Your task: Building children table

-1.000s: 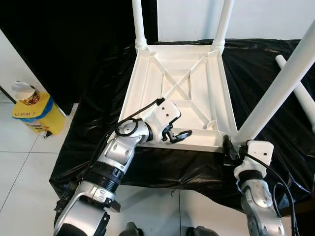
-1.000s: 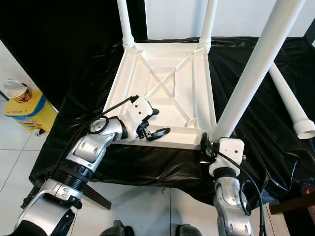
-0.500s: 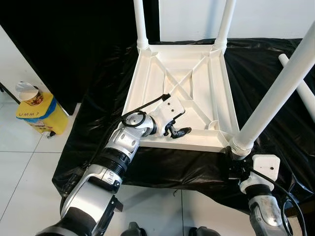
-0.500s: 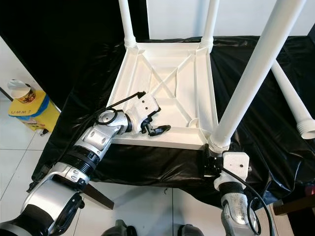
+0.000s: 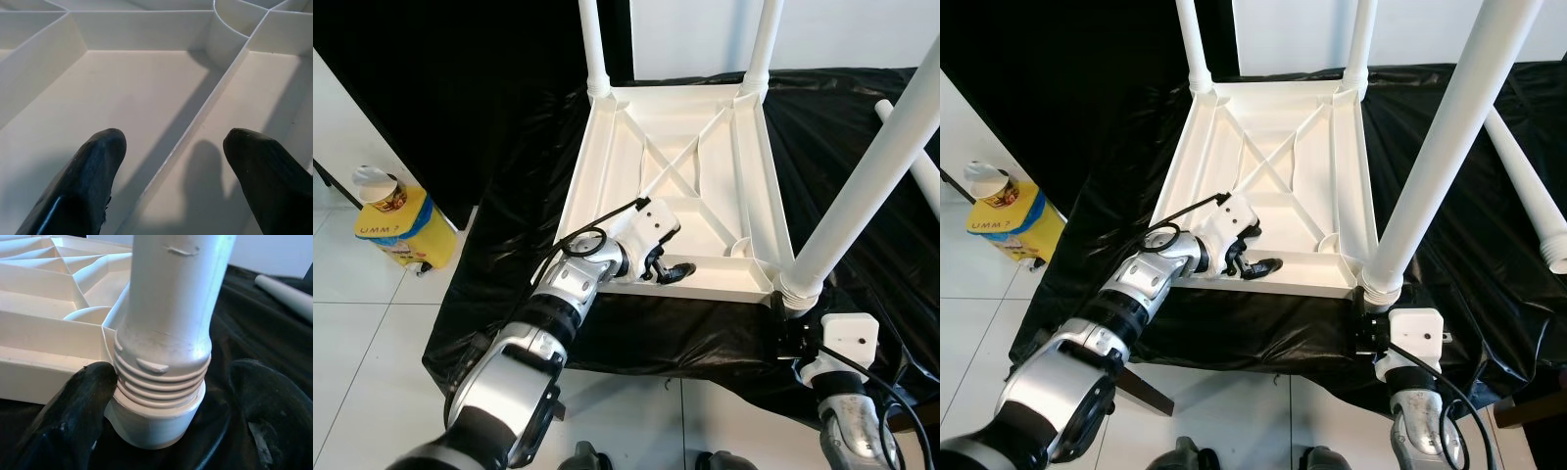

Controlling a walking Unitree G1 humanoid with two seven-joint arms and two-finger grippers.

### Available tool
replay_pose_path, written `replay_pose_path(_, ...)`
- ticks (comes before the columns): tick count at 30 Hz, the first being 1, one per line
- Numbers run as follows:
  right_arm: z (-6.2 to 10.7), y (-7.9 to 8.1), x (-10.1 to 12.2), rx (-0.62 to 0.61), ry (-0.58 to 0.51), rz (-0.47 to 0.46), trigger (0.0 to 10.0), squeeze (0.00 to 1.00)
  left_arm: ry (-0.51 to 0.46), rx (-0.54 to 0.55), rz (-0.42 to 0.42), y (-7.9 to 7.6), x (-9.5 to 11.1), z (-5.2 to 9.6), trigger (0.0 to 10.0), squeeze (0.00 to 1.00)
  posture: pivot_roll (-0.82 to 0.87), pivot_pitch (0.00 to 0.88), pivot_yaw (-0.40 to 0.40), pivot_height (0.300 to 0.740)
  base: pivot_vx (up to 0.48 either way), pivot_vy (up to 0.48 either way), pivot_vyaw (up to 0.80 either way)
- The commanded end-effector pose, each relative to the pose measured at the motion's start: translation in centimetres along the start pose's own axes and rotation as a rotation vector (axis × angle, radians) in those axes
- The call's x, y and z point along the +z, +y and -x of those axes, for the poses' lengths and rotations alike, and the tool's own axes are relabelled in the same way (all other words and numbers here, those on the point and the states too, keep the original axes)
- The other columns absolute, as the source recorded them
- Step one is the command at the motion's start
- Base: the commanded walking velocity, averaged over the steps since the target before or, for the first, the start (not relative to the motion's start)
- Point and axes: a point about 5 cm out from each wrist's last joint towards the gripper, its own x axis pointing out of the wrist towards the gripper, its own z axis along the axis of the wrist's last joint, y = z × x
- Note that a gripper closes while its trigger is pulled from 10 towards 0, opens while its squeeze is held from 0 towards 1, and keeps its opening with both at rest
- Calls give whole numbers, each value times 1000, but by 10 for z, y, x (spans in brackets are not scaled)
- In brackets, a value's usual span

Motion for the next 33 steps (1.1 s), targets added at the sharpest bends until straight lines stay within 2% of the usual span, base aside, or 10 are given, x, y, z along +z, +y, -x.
replay_pose_path(1, 4, 6, -10, 25, 43, 26, 10000, 0, 88, 191, 31, 9, -17, 0, 10000, 0, -43, 120, 90, 740, 0, 0, 0)
replay_pose_path(7, 13, 10, -15, 79, 44, 74, 10000, 0, 123, 274, 82, 19, -18, 2, 10000, 0, -40, 130, 89, 740, 0, 0, 0)
replay_pose_path(8, 16, 10, -17, 81, 52, 79, 10000, 0, 134, 309, 108, 23, -19, 4, 6902, 0, -41, 134, 92, 740, 0, 0, 0)
replay_pose_path(9, 17, 10, -18, 79, 54, 82, 10000, 0, 139, 352, 142, 27, -21, 6, 0, 0, -43, 137, 96, 740, 0, 0, 0)
replay_pose_path(14, 17, 10, -16, 67, 52, 81, 10000, 0, 137, 424, 188, 32, -24, 9, 0, 0, -46, 146, 96, 740, 0, 0, 0)
replay_pose_path(20, 17, 11, -15, 51, 49, 75, 10000, 0, 127, 461, 181, 33, -27, 11, 0, 0, -45, 154, 95, 740, 0, 0, 0)
replay_pose_path(26, 14, 15, -12, 34, 30, 69, 10000, 0, 72, 517, 218, 33, -28, 14, 0, 0, -42, 164, 91, 740, 0, 0, 0)
replay_pose_path(28, 10, 17, -10, 26, 22, 60, 10000, 0, -35, 526, 222, 23, -19, 11, 0, 0, -31, 169, 89, 740, 0, 0, 0)
replay_pose_path(31, 9, 18, -9, 23, 19, 58, 10000, 0, -84, 531, 224, 18, -14, 11, 0, 0, -30, 169, 89, 740, 0, 0, 0)
replay_pose_path(33, 4, 20, -8, 11, 11, 51, 10000, 0, -207, 534, 247, 5, -4, 11, 0, 0, -27, 171, 89, 740, 0, 0, 0)
